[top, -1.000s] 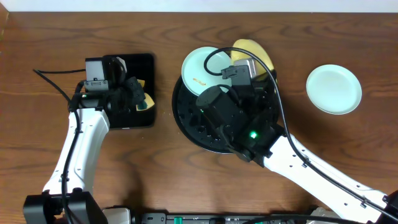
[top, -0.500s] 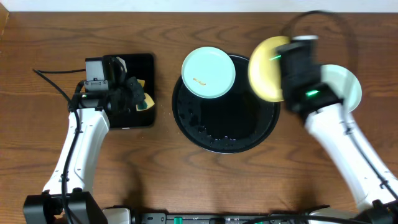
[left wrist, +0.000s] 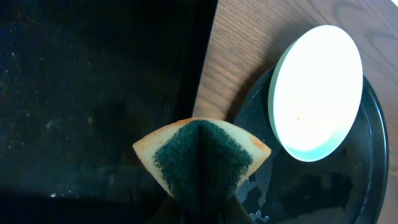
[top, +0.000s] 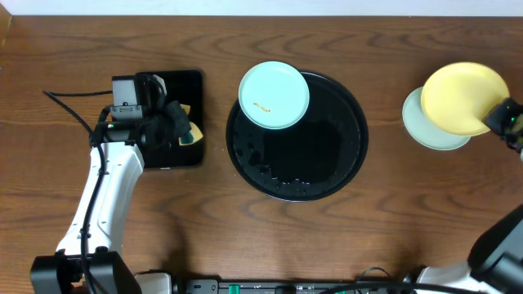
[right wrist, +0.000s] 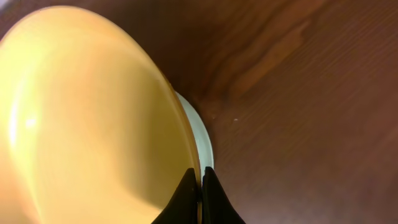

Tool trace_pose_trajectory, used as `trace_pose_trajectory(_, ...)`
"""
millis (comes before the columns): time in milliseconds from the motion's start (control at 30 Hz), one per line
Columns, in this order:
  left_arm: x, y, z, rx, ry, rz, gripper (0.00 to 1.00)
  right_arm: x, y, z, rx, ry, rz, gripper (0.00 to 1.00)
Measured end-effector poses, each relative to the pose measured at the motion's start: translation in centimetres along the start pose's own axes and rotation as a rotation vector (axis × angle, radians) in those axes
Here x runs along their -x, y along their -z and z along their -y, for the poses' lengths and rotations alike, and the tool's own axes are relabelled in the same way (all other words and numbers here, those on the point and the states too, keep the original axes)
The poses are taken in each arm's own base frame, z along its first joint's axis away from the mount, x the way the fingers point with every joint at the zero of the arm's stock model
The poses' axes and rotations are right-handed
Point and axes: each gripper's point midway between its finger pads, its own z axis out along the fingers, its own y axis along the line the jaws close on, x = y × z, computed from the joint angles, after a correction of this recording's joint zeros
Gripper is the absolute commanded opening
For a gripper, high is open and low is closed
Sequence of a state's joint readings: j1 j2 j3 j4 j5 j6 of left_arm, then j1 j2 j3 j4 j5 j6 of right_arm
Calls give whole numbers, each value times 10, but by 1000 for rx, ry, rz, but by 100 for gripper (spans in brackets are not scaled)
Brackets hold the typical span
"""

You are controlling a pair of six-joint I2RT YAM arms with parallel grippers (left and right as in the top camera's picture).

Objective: Clean dirty plates on tray and stack at the side
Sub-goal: 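Carry the yellow plate right and stack it on the light-green plate, then release the yellow plate and pull the right gripper back left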

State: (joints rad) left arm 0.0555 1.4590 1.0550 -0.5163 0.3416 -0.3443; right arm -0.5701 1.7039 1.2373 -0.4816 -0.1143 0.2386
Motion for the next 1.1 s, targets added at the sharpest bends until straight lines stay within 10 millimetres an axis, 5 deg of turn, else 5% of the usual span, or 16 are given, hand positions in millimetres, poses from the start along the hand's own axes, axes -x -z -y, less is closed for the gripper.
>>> trace_pose_trajectory(233, 0, 0, 0, 0, 0, 0, 8, -24, -40, -4, 91, -25, -104, 2)
trace_pose_trajectory(267, 0, 0, 0, 0, 0, 0, 8, -24, -43, -5, 98, -26, -107, 5)
trace_pose_trajectory(400, 0, 0, 0, 0, 0, 0, 8, -24, -45, -9, 123, -27, -107, 50)
trace_pose_trajectory(533, 0, 0, 0, 3, 0, 2, 8, -31, -44, -10, 134, -25, -137, 63)
trace_pose_trajectory(733, 1, 0, -1, 7, 0, 4, 8, -51, -39, -22, 198, 42, -217, 69)
trace_pose_trajectory(900, 1, 0, -1, 7, 0, 4, 8, -85, -33, -68, 292, 163, -313, 77)
trace_pose_trajectory(933, 1, 0, -1, 7, 0, 3, 8, -92, -32, -79, 308, 193, -329, 82)
trace_pose_trajectory(967, 1, 0, -1, 8, 0, 4, 8, -101, -30, -92, 328, 233, -345, 99)
trace_pose_trajectory(1100, 1, 0, -1, 8, 0, 4, 8, -135, -21, -144, 403, 372, -395, 99)
